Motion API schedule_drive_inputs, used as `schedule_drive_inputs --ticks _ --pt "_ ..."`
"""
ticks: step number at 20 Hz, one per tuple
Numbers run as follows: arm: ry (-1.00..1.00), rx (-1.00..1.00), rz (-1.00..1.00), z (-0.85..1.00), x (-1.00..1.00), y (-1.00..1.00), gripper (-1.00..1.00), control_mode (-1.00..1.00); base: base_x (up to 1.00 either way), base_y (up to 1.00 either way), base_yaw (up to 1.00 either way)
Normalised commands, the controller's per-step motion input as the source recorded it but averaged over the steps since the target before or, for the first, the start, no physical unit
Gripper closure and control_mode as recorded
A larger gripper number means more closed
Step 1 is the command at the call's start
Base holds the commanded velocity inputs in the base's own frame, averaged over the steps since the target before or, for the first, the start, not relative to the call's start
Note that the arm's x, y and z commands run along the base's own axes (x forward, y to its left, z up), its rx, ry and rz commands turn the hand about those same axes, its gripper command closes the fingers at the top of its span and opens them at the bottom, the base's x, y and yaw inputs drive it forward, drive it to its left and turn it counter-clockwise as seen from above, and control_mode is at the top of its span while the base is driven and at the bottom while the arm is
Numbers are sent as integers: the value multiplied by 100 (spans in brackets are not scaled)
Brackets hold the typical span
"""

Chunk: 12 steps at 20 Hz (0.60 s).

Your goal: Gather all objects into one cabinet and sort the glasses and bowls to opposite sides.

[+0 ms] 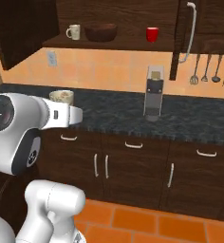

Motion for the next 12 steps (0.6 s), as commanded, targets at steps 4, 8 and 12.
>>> schedule_drive_inputs --ticks 4,8,12 --pt "0 0 0 0 0 0 100 100 100 0 0" --pt "0 0 0 0 0 0 100 100 100 0 0" --pt "0 0 0 0 0 0 100 100 100 0 0"
